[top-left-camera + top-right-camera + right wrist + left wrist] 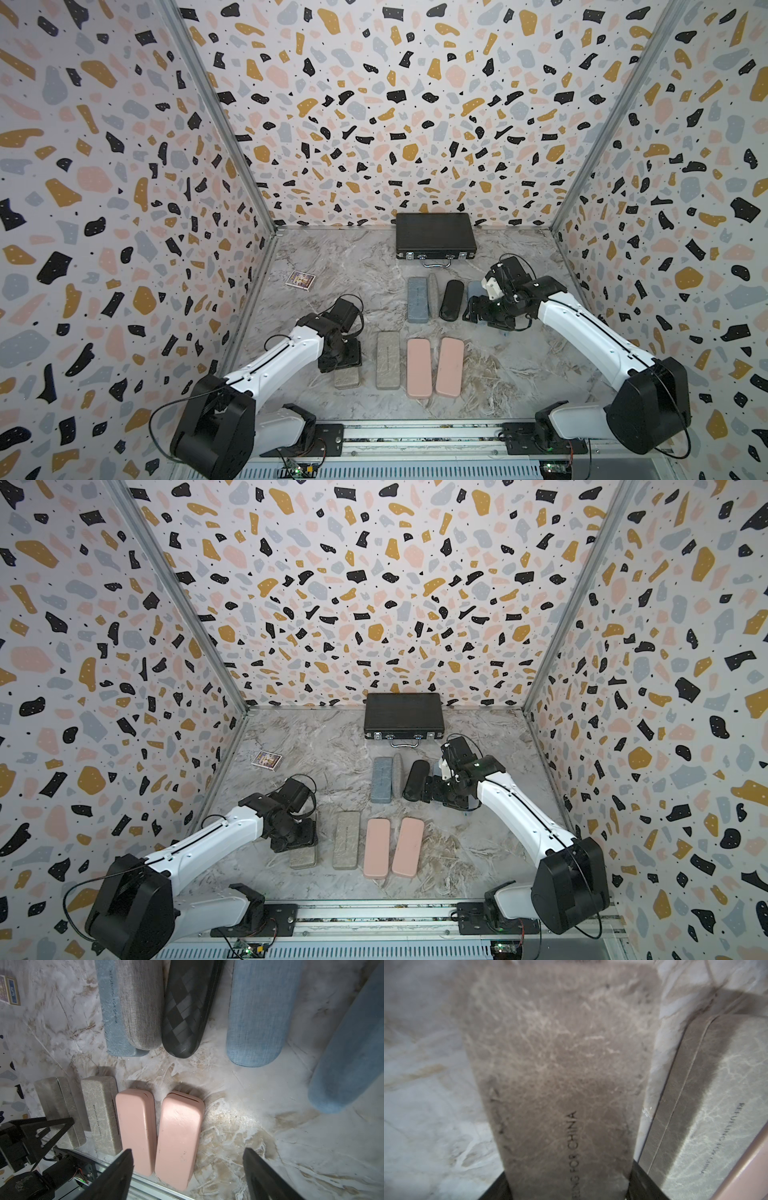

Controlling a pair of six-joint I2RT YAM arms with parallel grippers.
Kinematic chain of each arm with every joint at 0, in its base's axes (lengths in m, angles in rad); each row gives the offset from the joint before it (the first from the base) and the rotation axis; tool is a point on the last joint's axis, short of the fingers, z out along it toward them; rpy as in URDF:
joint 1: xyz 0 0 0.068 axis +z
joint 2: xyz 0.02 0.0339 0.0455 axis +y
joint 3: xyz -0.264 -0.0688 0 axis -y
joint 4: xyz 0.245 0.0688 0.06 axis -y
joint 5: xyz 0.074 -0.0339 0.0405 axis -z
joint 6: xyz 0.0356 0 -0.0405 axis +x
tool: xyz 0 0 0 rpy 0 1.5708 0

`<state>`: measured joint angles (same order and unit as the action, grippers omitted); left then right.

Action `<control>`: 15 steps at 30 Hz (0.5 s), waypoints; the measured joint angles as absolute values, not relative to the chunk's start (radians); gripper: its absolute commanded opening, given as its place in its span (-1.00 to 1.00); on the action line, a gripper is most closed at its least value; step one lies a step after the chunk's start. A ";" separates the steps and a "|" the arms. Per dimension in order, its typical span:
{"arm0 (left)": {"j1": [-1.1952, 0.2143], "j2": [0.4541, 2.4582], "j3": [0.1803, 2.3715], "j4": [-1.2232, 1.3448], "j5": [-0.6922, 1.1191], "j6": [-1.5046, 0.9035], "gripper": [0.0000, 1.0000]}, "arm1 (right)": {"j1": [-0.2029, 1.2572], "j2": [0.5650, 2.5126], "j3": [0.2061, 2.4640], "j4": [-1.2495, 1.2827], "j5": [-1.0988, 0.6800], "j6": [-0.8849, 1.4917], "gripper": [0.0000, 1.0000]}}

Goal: Close the glasses case
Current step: Place the glasses case at the center of the board.

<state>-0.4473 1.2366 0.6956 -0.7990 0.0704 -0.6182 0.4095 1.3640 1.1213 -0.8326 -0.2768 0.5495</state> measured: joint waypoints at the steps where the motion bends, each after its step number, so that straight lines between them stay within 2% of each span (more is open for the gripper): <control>1: -0.453 1.241 0.690 -0.789 0.070 -0.622 0.33 | 0.410 1.374 1.139 -0.838 -0.277 0.546 0.70; 15: -0.572 1.324 0.676 -0.696 0.072 -0.663 0.33 | 0.411 1.567 1.431 -0.890 -0.298 0.493 0.68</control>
<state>-0.5720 1.3235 0.6758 -0.6956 0.0715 -0.6632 0.4110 1.5669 1.4315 -0.8898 -0.2981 0.4934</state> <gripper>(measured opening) 0.666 0.843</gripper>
